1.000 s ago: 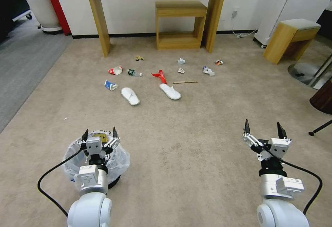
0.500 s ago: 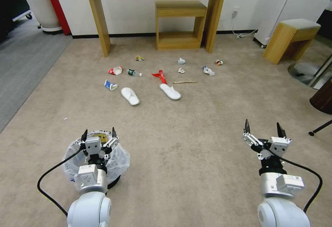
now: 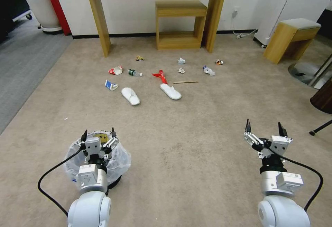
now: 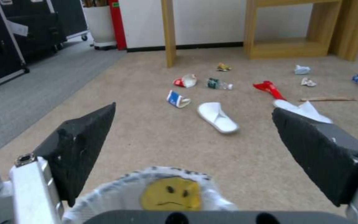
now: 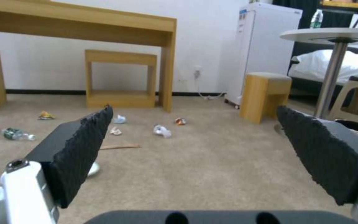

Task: Pick up the trash bin and place the garbage on the floor into it.

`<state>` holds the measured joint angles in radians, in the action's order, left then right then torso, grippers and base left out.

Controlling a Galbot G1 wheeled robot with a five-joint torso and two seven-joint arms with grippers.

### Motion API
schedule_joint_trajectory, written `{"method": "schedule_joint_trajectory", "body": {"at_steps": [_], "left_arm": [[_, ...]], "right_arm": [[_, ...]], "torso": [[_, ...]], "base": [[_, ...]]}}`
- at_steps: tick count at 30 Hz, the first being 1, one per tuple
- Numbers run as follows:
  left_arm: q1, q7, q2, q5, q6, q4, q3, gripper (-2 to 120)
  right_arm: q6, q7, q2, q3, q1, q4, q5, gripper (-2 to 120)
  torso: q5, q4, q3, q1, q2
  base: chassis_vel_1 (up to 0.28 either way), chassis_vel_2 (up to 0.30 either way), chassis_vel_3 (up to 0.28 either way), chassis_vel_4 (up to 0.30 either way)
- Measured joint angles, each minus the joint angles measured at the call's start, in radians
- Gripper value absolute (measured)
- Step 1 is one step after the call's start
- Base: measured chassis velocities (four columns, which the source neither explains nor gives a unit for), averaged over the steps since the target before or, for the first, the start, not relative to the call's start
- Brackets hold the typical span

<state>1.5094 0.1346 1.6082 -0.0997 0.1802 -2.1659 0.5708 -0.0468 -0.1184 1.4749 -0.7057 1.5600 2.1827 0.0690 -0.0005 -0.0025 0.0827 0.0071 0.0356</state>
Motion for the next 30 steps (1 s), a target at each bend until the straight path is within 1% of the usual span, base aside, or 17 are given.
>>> {"method": "schedule_joint_trajectory", "body": {"at_steps": [10, 18, 21, 24, 30], "left_arm": [[0.002, 0.002, 0.0, -0.001, 0.0, -0.002, 0.002, 100], [0.003, 0.003, 0.0, -0.001, -0.002, -0.003, 0.002, 100], [0.003, 0.004, 0.0, -0.001, -0.003, -0.004, 0.003, 100], [0.003, 0.005, 0.0, 0.002, -0.003, -0.003, 0.005, 100], [0.006, 0.007, 0.0, 0.013, -0.002, 0.001, 0.006, 100]], "right_arm": [[-0.012, -0.003, 0.003, 0.003, 0.001, -0.004, -0.001, 100], [-0.041, -0.005, 0.003, 0.003, 0.001, -0.01, -0.002, 100], [-0.059, -0.005, 0.004, 0.004, 0.0, -0.015, -0.002, 100], [-0.1, -0.001, 0.006, 0.004, -0.002, -0.028, 0.0, 100], [-0.119, 0.001, 0.003, 0.003, -0.002, -0.038, 0.006, 100]], "torso": [[-0.0001, 0.0001, 0.0, 0.0, 0.0], [-0.0003, 0.0, 0.0, 0.0, 0.0], [0.0, 0.0, 0.0, 0.0, 0.0], [-0.0002, 0.0001, 0.0, 0.0, 0.0], [-0.0003, 0.0002, 0.0, 0.0, 0.0]], "base": [[0.19, 0.181, -0.167, -0.179], [0.149, 0.164, -0.15, -0.169], [0.162, 0.186, -0.163, -0.175], [0.158, 0.168, -0.177, -0.156], [0.066, 0.078, -0.082, -0.064]]}}
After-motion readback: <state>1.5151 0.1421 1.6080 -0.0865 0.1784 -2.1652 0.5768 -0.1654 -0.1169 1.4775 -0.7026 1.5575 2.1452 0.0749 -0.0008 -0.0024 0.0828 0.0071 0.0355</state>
